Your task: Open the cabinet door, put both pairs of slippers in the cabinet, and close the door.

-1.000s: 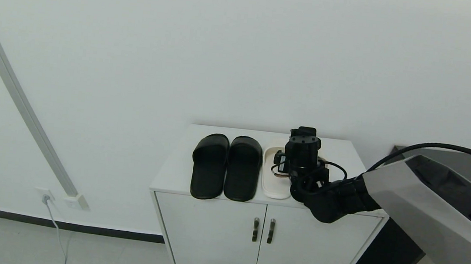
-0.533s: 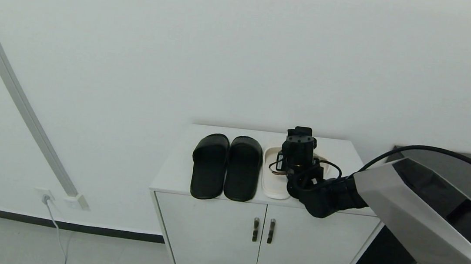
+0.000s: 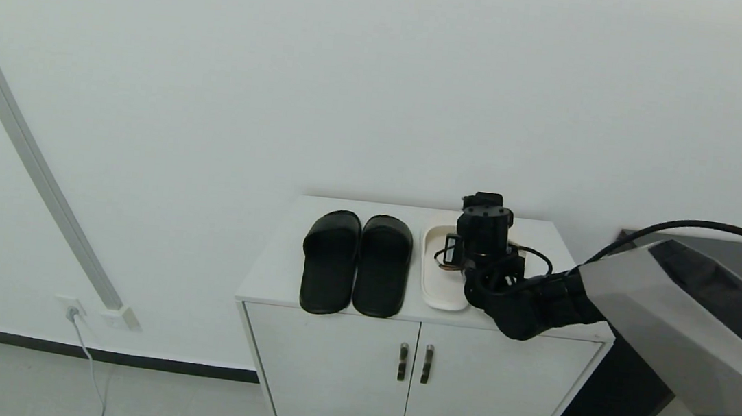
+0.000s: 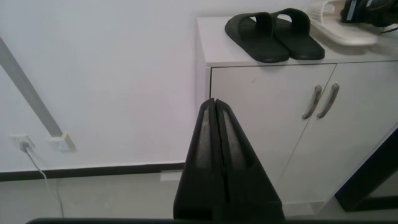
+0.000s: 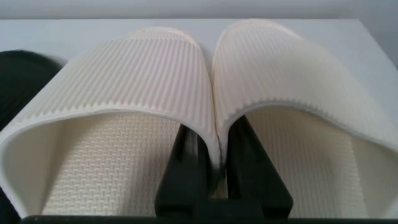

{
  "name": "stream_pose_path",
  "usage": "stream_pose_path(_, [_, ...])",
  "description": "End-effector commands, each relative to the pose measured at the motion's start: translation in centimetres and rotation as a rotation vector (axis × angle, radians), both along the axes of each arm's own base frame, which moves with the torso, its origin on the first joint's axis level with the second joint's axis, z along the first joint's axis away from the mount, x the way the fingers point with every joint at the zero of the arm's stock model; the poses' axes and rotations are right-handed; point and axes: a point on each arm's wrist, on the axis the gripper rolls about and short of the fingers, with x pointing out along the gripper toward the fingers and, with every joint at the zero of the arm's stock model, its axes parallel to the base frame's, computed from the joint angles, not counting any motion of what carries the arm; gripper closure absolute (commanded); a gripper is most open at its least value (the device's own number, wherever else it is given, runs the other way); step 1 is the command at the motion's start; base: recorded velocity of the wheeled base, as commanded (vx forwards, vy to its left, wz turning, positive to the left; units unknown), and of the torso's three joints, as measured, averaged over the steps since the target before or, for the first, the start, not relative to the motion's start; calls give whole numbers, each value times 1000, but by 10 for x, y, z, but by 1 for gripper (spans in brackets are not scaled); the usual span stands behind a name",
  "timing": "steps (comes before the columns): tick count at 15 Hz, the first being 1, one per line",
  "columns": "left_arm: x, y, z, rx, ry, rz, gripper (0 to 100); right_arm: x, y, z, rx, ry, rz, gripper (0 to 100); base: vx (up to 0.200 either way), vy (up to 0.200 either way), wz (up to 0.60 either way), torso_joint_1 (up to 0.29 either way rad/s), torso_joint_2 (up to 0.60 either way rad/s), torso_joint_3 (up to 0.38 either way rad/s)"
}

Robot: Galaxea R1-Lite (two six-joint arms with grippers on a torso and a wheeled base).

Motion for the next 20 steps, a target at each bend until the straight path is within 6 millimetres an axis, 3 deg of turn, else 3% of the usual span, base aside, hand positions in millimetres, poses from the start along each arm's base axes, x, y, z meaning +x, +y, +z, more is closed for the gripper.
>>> stream_pose_path(1, [0,0,0,4,-1,0,100,-45,-16,48,21,-23,88,100,0,0,0,0,0,0])
stream_pose_path(5, [0,0,0,4,-1,0,100,-138,-41,68,16,17,388,100,0,0,0,0,0,0])
stream_pose_path(9, [0,0,0,4,-1,0,100,-201,-79,56,10,-21,756,100,0,0,0,0,0,0])
stream_pose_path(12, [0,0,0,1,0,0,100,-218,-88,50,17,9,958,100,0,0,0,0,0,0])
stream_pose_path(18, [0,0,0,1,0,0,100,-221,-90,44,15,34,986,100,0,0,0,0,0,0])
stream_pose_path(20, [0,0,0,1,0,0,100,-220,-89,42,13,40,984,100,-200,0,0,0,2,0])
